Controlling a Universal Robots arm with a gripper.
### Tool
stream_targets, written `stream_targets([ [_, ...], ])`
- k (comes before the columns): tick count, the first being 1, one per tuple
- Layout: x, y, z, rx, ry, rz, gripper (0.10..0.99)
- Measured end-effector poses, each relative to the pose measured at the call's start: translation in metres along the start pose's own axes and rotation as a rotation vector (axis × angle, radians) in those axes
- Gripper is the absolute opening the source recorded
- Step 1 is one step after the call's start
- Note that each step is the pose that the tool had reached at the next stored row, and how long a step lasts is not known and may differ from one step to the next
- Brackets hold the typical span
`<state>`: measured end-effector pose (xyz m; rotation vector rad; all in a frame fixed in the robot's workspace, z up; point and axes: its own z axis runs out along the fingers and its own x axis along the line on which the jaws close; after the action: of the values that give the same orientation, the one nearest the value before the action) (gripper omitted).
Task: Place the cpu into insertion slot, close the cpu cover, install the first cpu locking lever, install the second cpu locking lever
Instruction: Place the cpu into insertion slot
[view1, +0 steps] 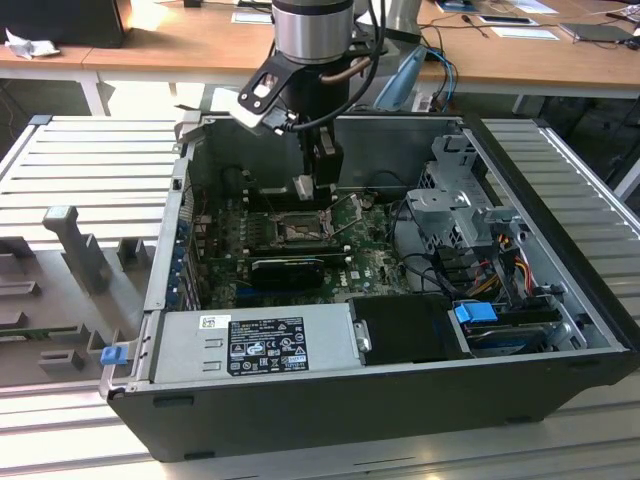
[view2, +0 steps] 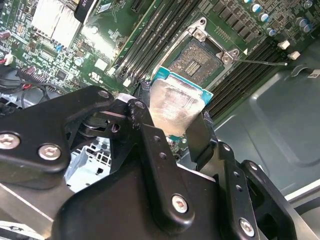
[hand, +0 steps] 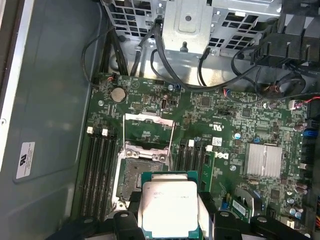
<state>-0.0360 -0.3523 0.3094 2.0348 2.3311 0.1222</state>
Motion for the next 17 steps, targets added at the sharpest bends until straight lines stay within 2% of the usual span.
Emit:
stream_targets([
  [17,-0.0002,-0.0010,0.0109,0.000,-0.0001,0.000,0.529],
])
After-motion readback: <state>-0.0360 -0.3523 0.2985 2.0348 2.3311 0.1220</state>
